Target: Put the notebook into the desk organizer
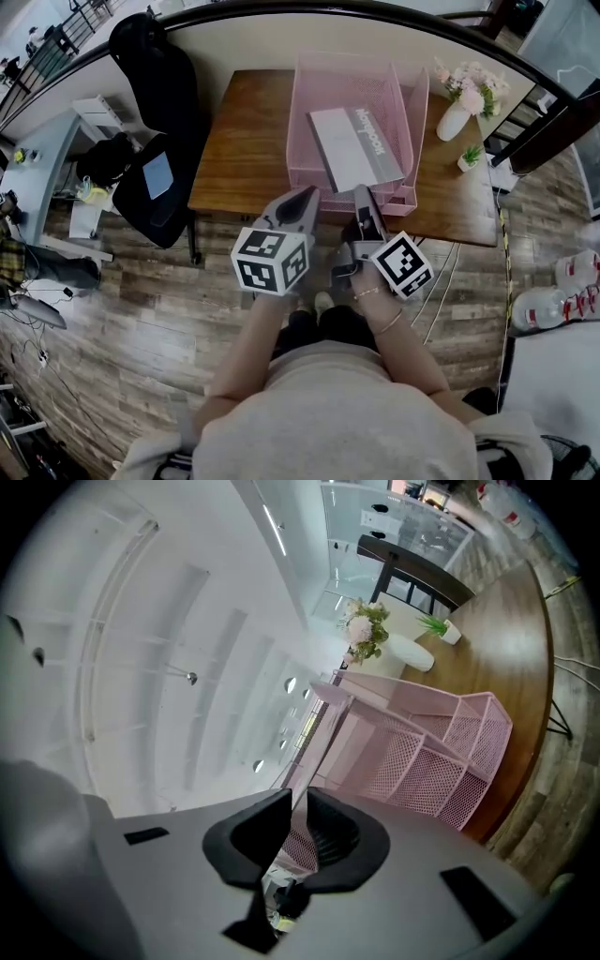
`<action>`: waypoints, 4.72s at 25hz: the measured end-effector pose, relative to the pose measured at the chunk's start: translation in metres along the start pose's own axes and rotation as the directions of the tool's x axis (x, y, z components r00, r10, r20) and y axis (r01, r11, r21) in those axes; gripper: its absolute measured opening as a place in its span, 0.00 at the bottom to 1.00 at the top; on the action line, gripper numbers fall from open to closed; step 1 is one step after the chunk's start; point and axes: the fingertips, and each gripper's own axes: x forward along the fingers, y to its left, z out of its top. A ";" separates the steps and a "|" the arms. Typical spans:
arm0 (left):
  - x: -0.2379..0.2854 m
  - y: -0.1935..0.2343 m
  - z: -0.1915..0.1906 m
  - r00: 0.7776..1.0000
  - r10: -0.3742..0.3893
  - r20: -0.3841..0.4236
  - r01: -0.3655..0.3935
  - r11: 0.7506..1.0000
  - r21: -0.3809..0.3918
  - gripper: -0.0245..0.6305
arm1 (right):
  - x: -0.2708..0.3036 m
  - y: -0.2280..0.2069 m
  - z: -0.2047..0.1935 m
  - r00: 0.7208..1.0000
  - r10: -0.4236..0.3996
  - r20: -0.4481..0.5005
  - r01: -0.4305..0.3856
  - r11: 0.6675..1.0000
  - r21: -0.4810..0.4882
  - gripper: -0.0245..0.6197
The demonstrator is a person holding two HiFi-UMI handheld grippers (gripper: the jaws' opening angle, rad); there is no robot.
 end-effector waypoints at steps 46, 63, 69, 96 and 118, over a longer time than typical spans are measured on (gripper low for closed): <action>0.022 0.006 0.012 1.000 -0.028 -0.004 0.028 1.000 0.008 0.06 | 0.028 -0.003 -0.002 0.997 -0.032 -0.066 0.034 0.999 0.026 0.27; 0.017 -0.020 0.006 0.996 -0.093 -0.004 0.093 0.995 0.018 0.06 | 0.002 0.020 0.015 0.992 0.071 -0.103 -0.095 0.963 -0.252 0.19; 0.015 -0.027 0.009 0.993 -0.121 -0.010 0.122 0.991 0.051 0.06 | -0.005 0.040 0.015 0.984 0.107 -0.143 -0.161 0.878 -0.450 0.09; 0.014 -0.037 -0.007 0.972 -0.190 -0.141 0.213 0.963 0.167 0.06 | -0.006 0.043 -0.018 0.927 0.015 -0.376 -0.327 0.528 -0.784 0.03; 0.023 -0.035 -0.007 0.972 -0.187 -0.142 0.207 0.969 0.137 0.06 | -0.001 0.030 -0.025 0.911 -0.030 -0.410 -0.339 0.509 -0.791 0.03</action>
